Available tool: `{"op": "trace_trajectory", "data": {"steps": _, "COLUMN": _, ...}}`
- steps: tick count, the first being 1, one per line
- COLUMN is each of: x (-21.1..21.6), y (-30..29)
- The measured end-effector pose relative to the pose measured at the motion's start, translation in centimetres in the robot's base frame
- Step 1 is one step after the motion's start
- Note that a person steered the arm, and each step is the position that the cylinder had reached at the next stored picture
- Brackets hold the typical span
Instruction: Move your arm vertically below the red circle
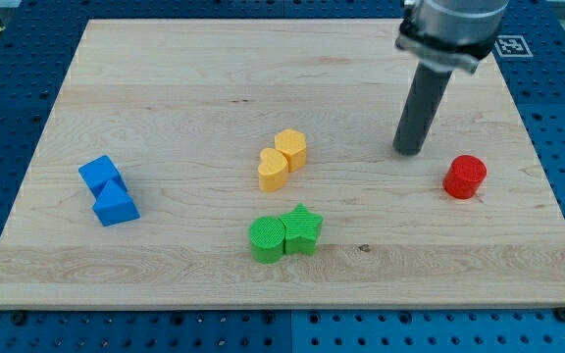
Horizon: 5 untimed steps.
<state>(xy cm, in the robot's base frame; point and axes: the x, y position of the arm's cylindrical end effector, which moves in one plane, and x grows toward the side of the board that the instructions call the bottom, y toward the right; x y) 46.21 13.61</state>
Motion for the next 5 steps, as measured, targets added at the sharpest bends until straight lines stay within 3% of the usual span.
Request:
{"op": "trace_trajectory", "data": {"steps": 1, "x": 7.3, "y": 0.8}}
{"op": "trace_trajectory", "data": {"steps": 2, "x": 9.8, "y": 2.2}}
{"op": "trace_trajectory", "data": {"steps": 4, "x": 8.9, "y": 6.5}}
{"op": "trace_trajectory", "data": {"steps": 5, "x": 5.7, "y": 7.0}}
